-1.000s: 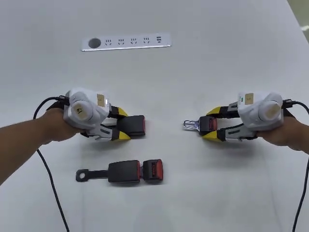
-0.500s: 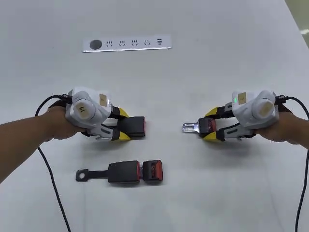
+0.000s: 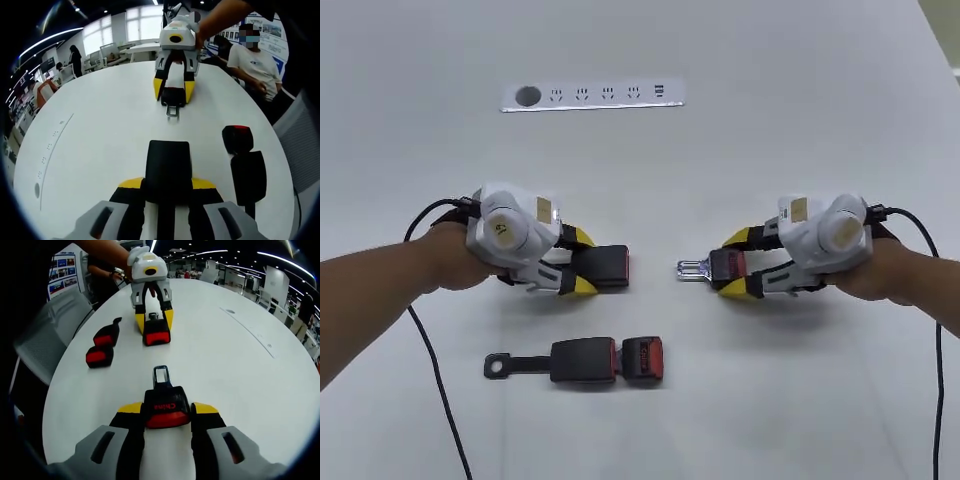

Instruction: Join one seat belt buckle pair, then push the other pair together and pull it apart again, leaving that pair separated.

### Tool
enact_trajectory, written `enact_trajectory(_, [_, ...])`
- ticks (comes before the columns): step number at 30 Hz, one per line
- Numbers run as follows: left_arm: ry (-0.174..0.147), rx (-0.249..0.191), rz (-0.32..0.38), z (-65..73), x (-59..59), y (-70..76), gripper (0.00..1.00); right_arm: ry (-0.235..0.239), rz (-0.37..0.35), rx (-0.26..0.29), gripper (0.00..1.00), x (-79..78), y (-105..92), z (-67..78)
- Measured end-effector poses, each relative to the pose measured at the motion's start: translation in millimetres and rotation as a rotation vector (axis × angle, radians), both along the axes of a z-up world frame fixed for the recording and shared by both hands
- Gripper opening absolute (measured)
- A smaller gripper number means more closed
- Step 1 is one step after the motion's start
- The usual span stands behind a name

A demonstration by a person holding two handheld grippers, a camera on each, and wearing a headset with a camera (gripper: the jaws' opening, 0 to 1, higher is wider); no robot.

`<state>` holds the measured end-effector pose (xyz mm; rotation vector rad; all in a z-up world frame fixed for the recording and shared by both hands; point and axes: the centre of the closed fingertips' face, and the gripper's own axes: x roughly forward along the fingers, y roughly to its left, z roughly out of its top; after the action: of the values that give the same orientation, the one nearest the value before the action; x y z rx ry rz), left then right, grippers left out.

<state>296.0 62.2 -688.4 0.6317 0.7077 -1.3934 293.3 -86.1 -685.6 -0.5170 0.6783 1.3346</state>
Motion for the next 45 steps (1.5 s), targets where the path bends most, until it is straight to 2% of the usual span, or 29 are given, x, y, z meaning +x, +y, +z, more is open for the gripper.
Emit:
enact_trajectory(14, [0.004, -0.001, 0.001, -0.5, -0.2, 2.4, 0.34, -0.014, 0.001, 0.036, 0.34, 1.4, 38.1, -10.6])
enact_trajectory(22, [0.006, 0.002, 0.004, -0.5, 0.5, 2.7, 0.34, -0.02, 0.003, 0.059, 0.34, -1.2, 55.0, -4.9])
enact_trajectory(32, [0.008, 0.006, 0.001, 1.6, -0.6, 1.6, 0.34, -0.019, 0.01, 0.087, 0.34, -3.8, 72.6, -3.9])
enact_trajectory(35, [0.009, 0.006, -0.002, 2.0, -1.3, 0.9, 0.34, -0.02, 0.011, 0.092, 0.34, -2.1, 71.0, -4.1])
enact_trajectory(40, [0.01, 0.01, -0.009, 1.7, -0.7, 0.4, 0.34, -0.025, 0.011, 0.106, 0.34, -2.1, 82.2, -4.3])
enact_trajectory(45, [0.011, 0.005, -0.014, 1.6, -1.0, 0.3, 0.34, -0.024, 0.012, 0.111, 0.34, -1.6, 83.3, -4.4])
